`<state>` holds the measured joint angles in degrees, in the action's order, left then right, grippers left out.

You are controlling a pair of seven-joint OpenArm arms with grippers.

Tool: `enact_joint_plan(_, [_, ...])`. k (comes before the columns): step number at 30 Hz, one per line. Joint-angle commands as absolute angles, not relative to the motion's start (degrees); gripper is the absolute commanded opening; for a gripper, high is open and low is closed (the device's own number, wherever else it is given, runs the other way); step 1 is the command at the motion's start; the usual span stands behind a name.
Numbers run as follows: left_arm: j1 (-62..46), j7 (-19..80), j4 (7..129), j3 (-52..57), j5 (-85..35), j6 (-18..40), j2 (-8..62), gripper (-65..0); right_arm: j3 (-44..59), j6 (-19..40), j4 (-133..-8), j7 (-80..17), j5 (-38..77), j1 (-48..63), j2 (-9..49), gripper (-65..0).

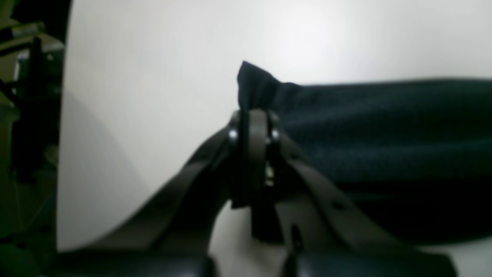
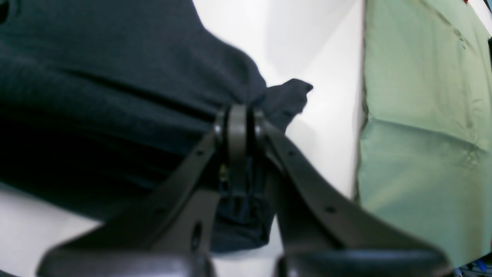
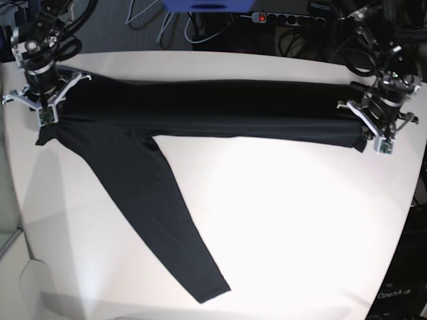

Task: Fold the T-shirt properly
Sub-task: 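Lower the folded layer and hold it flat with both grippers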

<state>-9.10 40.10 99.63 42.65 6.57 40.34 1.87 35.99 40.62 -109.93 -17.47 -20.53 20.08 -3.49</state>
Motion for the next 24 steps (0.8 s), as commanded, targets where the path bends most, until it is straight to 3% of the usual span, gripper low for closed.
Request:
enact_joint_plan(1, [-9.01, 38.99, 100.53, 42.86, 6.29, 40.0, 2.51, -65.0, 36.35, 40.0, -110.73, -16.57, -20.09, 20.7, -2.86, -65.0])
enact_joint_plan(21, [-9.1, 38.9, 94.81, 42.86, 6.29, 40.0, 2.51, -65.0, 36.26, 40.0, -109.49, -17.1, -20.62, 21.85, -3.12, -64.8])
enact_joint_plan(24, [-9.1, 38.9, 94.81, 42.86, 6.29, 40.0, 2.51, -65.0, 36.26, 40.0, -109.49, -17.1, -20.62, 21.85, -3.12, -61.1])
